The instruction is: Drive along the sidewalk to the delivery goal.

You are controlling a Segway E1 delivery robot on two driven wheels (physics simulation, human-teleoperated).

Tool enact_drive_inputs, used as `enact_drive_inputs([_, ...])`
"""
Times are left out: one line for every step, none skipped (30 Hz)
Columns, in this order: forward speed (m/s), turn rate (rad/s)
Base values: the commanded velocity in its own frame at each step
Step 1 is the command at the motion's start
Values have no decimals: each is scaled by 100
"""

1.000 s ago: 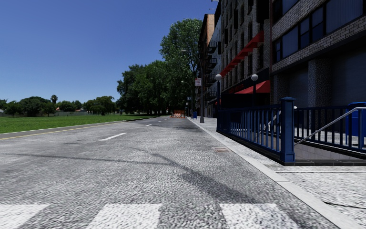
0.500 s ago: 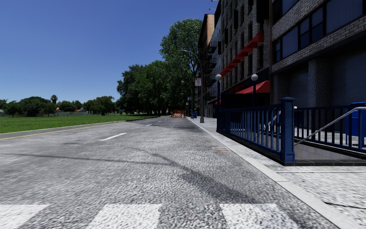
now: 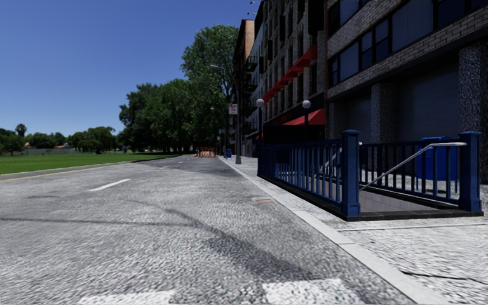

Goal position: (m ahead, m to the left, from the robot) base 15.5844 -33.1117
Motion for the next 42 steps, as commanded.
enact_drive_inputs([34, -58])
enact_drive_inputs([30, -61])
enact_drive_inputs([30, -62])
enact_drive_inputs([30, -62])
enact_drive_inputs([30, -62])
enact_drive_inputs([30, -62])
enact_drive_inputs([30, -62])
enact_drive_inputs([33, -62])
enact_drive_inputs([33, -62])
enact_drive_inputs([36, -62])
enact_drive_inputs([38, -62])
enact_drive_inputs([42, -62])
enact_drive_inputs([42, -62])
enact_drive_inputs([43, -62])
enact_drive_inputs([44, -62])
enact_drive_inputs([44, -62])
enact_drive_inputs([44, -62])
enact_drive_inputs([44, -62])
enact_drive_inputs([44, -62])
enact_drive_inputs([44, -62])
enact_drive_inputs([44, -62])
enact_drive_inputs([44, -62])
enact_drive_inputs([44, -58])
enact_drive_inputs([44, -58])
enact_drive_inputs([45, -54])
enact_drive_inputs([47, -53])
enact_drive_inputs([48, -53])
enact_drive_inputs([51, -53])
enact_drive_inputs([51, -53])
enact_drive_inputs([52, -53])
enact_drive_inputs([53, -53])
enact_drive_inputs([53, -53])
enact_drive_inputs([54, -53])
enact_drive_inputs([54, -53])
enact_drive_inputs([54, -53])
enact_drive_inputs([54, -53])
enact_drive_inputs([54, -53])
enact_drive_inputs([54, -53])
enact_drive_inputs([58, -53])
enact_drive_inputs([65, -53])
enact_drive_inputs([65, -53])
enact_drive_inputs([68, -53])
